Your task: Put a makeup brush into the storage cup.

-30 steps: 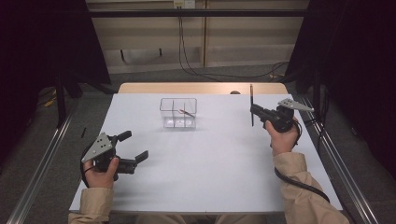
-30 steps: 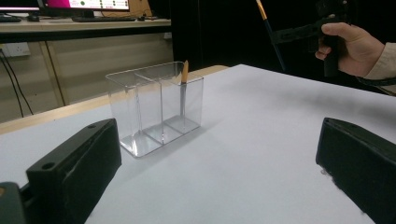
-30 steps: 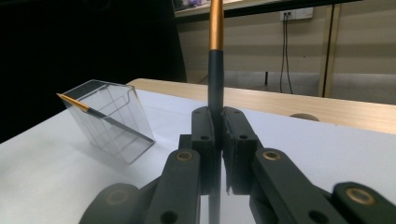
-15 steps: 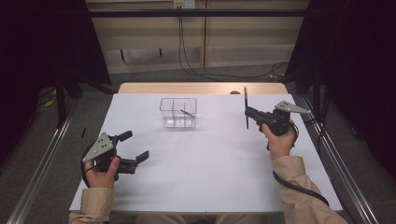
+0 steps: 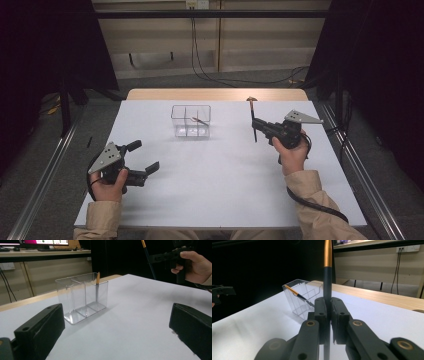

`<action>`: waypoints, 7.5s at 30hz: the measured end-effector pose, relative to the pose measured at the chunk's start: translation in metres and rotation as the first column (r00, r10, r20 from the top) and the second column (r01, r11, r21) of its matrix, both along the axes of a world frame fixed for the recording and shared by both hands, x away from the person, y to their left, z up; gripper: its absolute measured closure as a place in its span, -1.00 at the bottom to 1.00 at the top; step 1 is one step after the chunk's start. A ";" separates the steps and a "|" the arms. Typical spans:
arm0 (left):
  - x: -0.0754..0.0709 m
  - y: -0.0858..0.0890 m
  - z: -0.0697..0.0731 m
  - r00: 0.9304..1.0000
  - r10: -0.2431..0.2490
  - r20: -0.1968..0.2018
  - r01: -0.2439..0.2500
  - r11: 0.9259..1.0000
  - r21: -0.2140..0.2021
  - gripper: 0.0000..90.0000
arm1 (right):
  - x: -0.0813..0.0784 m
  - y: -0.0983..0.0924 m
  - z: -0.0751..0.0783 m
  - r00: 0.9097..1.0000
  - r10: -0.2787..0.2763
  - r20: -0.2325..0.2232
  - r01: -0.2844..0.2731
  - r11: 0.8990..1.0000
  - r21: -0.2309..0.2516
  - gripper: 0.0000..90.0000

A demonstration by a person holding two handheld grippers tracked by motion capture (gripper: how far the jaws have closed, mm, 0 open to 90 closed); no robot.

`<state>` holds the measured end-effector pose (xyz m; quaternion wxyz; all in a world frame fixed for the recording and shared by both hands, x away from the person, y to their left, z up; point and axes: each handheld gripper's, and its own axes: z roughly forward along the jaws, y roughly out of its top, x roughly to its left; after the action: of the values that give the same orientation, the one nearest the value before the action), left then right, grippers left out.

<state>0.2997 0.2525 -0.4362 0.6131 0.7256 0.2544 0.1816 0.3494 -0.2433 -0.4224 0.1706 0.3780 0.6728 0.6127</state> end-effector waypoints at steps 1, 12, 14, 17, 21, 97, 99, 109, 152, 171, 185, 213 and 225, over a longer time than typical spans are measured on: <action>0.000 0.000 0.000 1.000 -0.001 0.000 0.001 1.000 0.001 -1.00 | 0.000 0.001 0.000 1.000 0.008 0.000 -0.008 1.000 0.002 0.88; 0.000 -0.001 0.000 1.000 -0.003 -0.001 0.003 1.000 0.005 -1.00 | -0.006 0.011 -0.001 0.999 0.054 0.008 -0.054 0.999 0.006 0.88; 0.000 0.000 -0.001 1.000 -0.003 -0.003 0.003 1.000 0.006 -1.00 | -0.007 0.013 -0.002 0.998 0.062 0.008 -0.062 0.998 0.011 0.88; 0.000 -0.001 -0.001 1.000 -0.002 -0.006 0.002 1.000 -0.001 -1.00 | -0.008 0.015 -0.002 0.998 0.070 0.008 -0.070 0.997 0.015 0.88; 0.001 0.000 -0.002 1.000 0.000 -0.009 0.000 1.000 0.000 -1.00 | -0.009 0.016 -0.003 0.997 0.077 0.011 -0.077 0.997 0.022 0.88; 0.014 -0.034 0.003 0.995 -0.075 -0.063 0.071 0.995 -0.065 -1.00 | -0.031 0.083 -0.009 0.934 0.353 0.047 -0.356 0.933 0.053 0.88; 0.016 -0.039 0.004 0.994 -0.083 -0.066 0.079 0.995 -0.060 -1.00 | -0.032 0.083 -0.008 0.934 0.354 0.049 -0.357 0.933 0.051 0.88; 0.024 -0.064 0.011 0.989 -0.125 -0.084 0.116 0.988 -0.103 -1.00 | -0.035 0.084 -0.010 0.931 0.362 0.046 -0.364 0.930 0.048 0.88; 0.040 -0.129 0.020 0.966 -0.232 -0.114 0.211 0.962 -0.171 -0.30 | -0.037 0.088 -0.011 0.921 0.387 0.044 -0.389 0.920 0.050 0.88; 0.041 -0.141 0.017 0.948 -0.288 -0.136 0.256 0.944 -0.209 0.12 | -0.037 0.087 -0.011 0.925 0.379 0.041 -0.380 0.923 0.052 0.88; 0.040 -0.144 0.018 0.930 -0.332 -0.158 0.291 0.927 -0.237 0.62 | -0.036 0.087 -0.014 0.928 0.372 0.032 -0.373 0.927 0.046 0.88; 0.036 -0.147 0.023 0.940 -0.321 -0.115 0.295 0.934 -0.201 0.85 | -0.038 0.087 -0.013 0.924 0.378 0.051 -0.379 0.926 0.005 0.73; 0.036 -0.142 0.025 0.944 -0.312 -0.104 0.287 0.936 -0.202 0.85 | -0.038 0.081 -0.012 0.939 0.338 0.057 -0.337 0.941 -0.033 0.01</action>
<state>0.3361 0.1109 -0.4109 0.6794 0.7066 0.1974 0.0122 0.3115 -0.1627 -0.4341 0.0881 0.2362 0.7289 0.6365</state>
